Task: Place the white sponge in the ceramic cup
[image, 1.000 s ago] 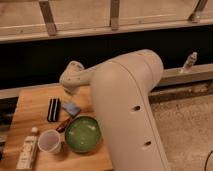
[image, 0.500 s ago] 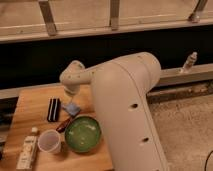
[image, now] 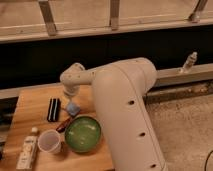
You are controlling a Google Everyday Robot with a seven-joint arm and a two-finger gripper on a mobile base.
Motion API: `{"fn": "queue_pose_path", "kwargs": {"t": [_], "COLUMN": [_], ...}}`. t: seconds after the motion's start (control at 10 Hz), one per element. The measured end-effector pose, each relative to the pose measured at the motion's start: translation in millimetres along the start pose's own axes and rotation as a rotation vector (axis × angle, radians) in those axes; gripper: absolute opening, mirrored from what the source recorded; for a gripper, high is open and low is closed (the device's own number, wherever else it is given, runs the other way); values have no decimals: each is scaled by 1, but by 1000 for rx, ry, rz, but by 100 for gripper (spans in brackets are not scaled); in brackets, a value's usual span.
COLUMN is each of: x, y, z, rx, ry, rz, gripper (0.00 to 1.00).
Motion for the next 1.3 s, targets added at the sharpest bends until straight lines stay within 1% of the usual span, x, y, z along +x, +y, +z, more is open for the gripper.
{"fn": "queue_pose_path", "kwargs": {"t": [0.3,0.6,0.9,1.0,1.3], "x": [-3,-4,2,4,3], "y": [8,13,17,16,17], "z": [17,35,53,54,55], "rx": [-42,-74,-108,-112,-114], "ry": [1,8,11,10,6], "rz": [0,1,18,22,12], "gripper": [80,80,80,76,49]}}
